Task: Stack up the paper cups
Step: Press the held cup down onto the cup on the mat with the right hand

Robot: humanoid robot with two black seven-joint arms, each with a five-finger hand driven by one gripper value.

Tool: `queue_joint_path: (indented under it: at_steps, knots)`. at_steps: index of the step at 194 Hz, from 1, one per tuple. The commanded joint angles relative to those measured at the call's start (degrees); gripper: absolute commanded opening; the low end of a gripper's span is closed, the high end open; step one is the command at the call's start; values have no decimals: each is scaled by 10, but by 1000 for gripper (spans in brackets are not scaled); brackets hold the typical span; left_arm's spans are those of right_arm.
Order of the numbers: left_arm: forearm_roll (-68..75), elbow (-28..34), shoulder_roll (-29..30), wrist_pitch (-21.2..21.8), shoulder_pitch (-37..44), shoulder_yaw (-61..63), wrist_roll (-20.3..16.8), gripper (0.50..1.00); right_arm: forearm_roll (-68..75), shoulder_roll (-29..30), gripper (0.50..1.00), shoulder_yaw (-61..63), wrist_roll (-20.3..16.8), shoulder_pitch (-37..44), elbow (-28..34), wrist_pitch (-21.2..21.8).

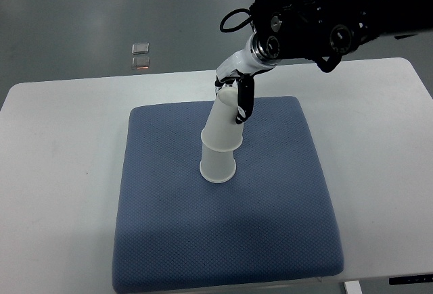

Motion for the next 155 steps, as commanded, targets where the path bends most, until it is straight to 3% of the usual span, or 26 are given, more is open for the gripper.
queue_joint_path:
  at_steps: [1,155]
  knots:
    - [0,0,0,0,-1,0,-1,1000,0,0,684,2,0,-4,0,-2]
    - [0,0,0,0,0,1,0,1000,18,0,688,22,1,-58,0,-55]
